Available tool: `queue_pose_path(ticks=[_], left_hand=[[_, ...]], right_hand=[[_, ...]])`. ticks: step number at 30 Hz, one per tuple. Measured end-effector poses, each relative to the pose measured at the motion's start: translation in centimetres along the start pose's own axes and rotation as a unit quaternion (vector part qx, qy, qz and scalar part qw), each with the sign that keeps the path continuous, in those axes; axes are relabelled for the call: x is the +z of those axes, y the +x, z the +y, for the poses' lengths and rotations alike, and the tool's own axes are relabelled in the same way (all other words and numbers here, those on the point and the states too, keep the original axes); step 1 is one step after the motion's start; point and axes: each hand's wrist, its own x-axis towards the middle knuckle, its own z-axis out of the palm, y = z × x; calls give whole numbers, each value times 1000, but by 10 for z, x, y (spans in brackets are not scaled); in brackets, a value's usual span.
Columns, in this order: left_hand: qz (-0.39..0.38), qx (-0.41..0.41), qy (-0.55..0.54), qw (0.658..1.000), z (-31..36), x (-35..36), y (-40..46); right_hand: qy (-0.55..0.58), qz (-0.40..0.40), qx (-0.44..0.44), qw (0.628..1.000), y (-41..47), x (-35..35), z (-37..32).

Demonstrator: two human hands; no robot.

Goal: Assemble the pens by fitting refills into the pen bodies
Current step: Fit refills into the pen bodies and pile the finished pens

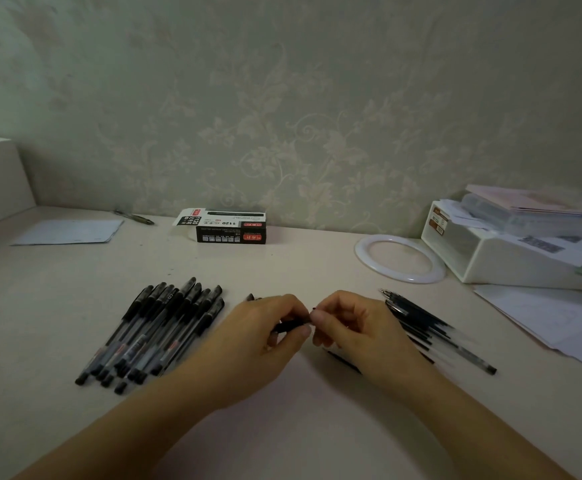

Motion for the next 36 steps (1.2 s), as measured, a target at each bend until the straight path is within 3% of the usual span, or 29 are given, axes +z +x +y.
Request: queue_pose_path(ticks=[7, 16, 27, 31, 36], left_hand=[[-5, 14, 10, 1000, 1, 0, 0], [11, 12, 16, 1000, -4, 2, 1], [21, -2, 15, 1000, -5, 2, 2], [20, 11, 15, 1000, -3, 0, 2], [40, 31, 34, 998, -1, -5, 4]], right_hand=[[-147, 5, -46, 988, -2, 5, 4], [-108, -9, -60, 992, -1, 2, 4], [-147, -16, -73, 986, -1, 2, 3], [-104, -37, -89, 990, -2, 1, 3], [-26, -47, -45, 998, 1, 0, 6]])
